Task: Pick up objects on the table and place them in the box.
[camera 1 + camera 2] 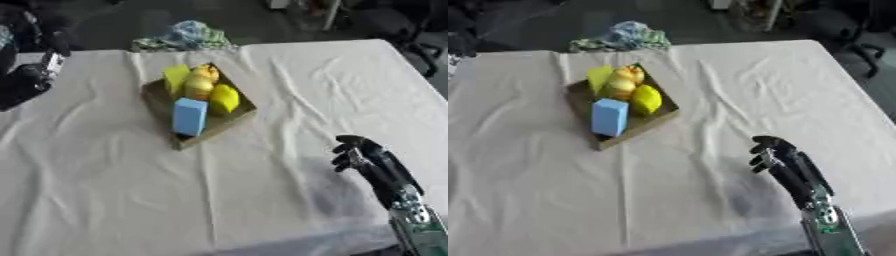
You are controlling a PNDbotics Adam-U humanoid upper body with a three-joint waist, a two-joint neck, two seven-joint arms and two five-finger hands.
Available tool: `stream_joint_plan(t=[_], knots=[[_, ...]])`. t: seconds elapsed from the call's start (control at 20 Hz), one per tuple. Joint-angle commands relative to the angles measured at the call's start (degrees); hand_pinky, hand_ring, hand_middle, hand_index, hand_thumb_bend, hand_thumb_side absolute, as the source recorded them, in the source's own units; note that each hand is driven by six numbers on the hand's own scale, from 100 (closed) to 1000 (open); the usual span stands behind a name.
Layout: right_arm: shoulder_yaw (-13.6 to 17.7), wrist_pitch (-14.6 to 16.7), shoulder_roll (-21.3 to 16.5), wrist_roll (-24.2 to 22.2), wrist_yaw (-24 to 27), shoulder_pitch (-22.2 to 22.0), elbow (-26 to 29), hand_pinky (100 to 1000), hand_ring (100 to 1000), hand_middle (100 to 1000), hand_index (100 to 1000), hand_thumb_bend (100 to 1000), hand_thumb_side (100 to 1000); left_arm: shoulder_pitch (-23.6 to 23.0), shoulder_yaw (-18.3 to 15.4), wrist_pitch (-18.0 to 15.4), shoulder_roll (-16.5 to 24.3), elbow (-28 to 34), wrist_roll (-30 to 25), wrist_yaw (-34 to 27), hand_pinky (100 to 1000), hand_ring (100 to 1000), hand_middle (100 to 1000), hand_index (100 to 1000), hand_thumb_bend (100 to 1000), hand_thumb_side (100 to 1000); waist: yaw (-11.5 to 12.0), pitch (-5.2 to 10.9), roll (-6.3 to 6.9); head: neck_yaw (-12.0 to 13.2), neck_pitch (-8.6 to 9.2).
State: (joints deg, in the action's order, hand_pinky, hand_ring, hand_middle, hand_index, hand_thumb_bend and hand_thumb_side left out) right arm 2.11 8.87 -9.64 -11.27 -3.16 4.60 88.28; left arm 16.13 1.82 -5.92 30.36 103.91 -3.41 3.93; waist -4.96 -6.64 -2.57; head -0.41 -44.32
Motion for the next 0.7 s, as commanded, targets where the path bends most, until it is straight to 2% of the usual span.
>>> stream_joint_plan(t=[0.05, 0.35, 0.7], knots=[[0.53, 0.35, -1.61, 0.89, 0.48, 0.6, 1.49, 512, 551, 575, 765, 100, 593, -2.71, -2.26, 1.09, -2.6, 3.6, 1.02, -1.6, 660, 523, 533, 767, 100, 711, 0.34, 0.86, 0.49, 0.82, 0.2], [0.75, 0.97, -1.57, 2.4, 1.49, 0.25, 1.96, 510, 543, 567, 763, 100, 587, -10.04, -2.94, 1.88, -7.57, 4.57, 0.25, -2.56, 654, 515, 524, 769, 100, 805, 0.99, 1.19, 0.36, 1.76, 0.2], [1.18, 1.63, -1.27, 4.41, 3.19, 0.32, 2.71, 508, 536, 560, 757, 100, 583, -14.99, -3.18, 3.12, -11.56, 2.66, -1.78, -2.44, 653, 511, 522, 775, 100, 891, 0.94, 0.96, 0.24, 2.54, 0.2]])
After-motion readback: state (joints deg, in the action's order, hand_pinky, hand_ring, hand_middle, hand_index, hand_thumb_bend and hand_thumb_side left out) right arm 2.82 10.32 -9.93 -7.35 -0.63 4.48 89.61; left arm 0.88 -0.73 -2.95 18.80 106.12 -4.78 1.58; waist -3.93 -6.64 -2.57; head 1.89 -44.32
